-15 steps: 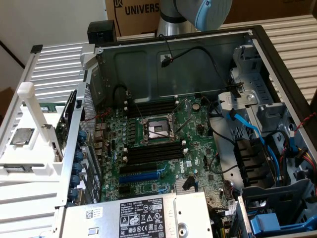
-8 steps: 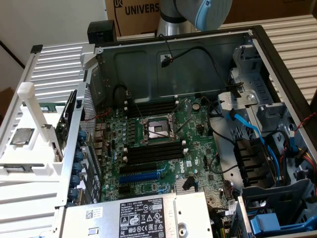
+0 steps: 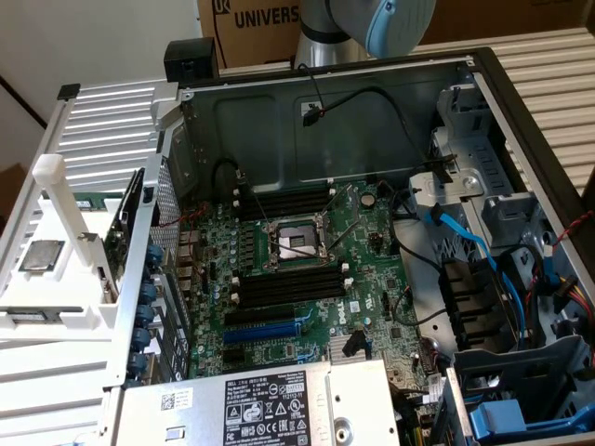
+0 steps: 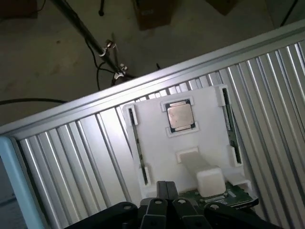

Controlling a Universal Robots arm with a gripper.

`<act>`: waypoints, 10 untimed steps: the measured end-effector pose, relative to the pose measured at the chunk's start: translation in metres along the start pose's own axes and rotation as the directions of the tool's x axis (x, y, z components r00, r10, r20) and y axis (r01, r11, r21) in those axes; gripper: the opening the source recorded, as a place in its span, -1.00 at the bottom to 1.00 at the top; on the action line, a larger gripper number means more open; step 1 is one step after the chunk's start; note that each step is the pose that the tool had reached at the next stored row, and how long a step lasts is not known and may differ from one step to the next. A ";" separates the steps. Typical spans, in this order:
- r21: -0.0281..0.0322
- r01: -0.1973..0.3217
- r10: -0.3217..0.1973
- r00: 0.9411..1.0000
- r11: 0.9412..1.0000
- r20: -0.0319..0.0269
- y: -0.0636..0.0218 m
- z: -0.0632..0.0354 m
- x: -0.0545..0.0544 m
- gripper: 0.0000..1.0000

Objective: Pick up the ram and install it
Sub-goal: 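Pick up the ram and move it above insertion slot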

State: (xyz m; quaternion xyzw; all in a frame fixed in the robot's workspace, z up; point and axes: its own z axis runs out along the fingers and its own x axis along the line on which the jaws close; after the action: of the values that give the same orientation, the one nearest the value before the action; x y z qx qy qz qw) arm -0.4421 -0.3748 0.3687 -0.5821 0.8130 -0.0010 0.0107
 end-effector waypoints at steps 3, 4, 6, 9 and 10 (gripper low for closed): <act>0.000 0.018 -0.018 1.000 1.000 0.000 0.0000 0.0000 0.000 -0.80; 0.000 0.018 -0.018 1.000 1.000 0.000 0.0001 0.0001 0.000 -0.80; 0.000 0.021 -0.021 1.000 1.000 0.000 0.0015 0.0016 0.001 -0.80; 0.001 0.027 -0.027 1.000 1.000 0.001 0.0053 0.0040 0.004 -0.80; 0.001 0.031 -0.031 1.000 1.000 0.001 0.0055 0.0051 0.005 -0.80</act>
State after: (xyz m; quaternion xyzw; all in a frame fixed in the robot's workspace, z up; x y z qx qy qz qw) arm -0.4488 -0.3777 0.3634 -0.5945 0.8040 -0.0012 0.0113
